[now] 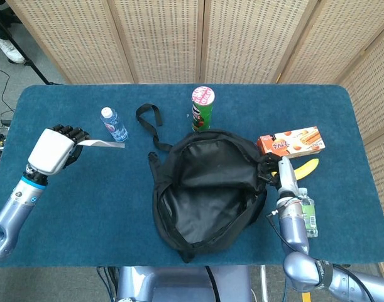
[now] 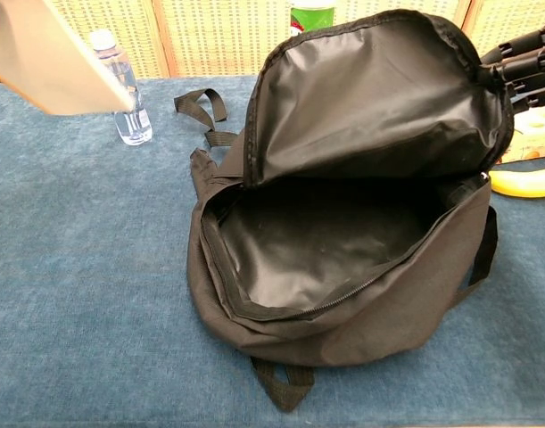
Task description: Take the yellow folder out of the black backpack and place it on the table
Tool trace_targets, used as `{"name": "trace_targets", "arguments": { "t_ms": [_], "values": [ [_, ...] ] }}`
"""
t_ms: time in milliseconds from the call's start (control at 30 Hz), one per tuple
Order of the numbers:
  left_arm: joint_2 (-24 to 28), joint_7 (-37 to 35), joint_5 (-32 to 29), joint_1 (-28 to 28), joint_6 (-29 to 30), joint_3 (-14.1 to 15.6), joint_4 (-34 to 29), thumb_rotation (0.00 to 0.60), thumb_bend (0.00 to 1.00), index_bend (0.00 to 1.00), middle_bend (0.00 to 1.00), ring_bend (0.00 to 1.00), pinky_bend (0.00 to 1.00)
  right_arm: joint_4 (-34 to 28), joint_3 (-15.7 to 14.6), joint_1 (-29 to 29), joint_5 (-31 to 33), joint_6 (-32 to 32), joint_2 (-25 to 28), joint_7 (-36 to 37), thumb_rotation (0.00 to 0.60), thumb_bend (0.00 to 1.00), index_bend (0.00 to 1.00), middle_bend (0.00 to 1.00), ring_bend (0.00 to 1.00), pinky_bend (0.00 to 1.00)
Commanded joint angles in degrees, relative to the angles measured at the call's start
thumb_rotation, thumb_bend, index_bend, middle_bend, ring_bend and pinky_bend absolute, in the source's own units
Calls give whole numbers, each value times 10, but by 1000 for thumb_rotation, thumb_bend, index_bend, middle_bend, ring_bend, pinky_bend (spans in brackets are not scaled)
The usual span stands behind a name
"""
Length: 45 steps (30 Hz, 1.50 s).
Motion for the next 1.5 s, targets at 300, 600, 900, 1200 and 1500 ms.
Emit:
{"name": "trace_targets", "arguments": {
  "t_ms": [300, 600, 900, 1200, 1500],
  "values": [
    [0, -19, -35, 26, -136, 62, -25, 600, 363, 124, 0, 0, 153, 9, -7, -5, -2, -12, -1, 7, 600, 749, 683, 639, 496, 418],
    [164, -63, -29, 44, -156, 93, -240, 600, 206, 0, 0, 0, 39, -2, -13, -10, -4, -20, 8, 7, 600, 749, 683, 639, 496, 418],
    [302, -154, 23, 50, -155, 126, -364, 600, 167, 0, 0, 0, 0, -28, -47, -22, -33, -62, 39, -6, 600, 629, 670, 562, 445, 416],
    [315, -121, 8, 77, -110, 108, -370, 600, 189, 0, 0, 0, 0, -4, -128, -34, -217, -276, 146, -17, 600, 0, 216, 5, 0, 112],
    [245, -26, -86, 110, -80, 71, -375, 600, 216, 0, 0, 0, 0, 84, -181, -67, -600, -283, 212, 35, 600, 0, 209, 0, 0, 95]
  ]
}}
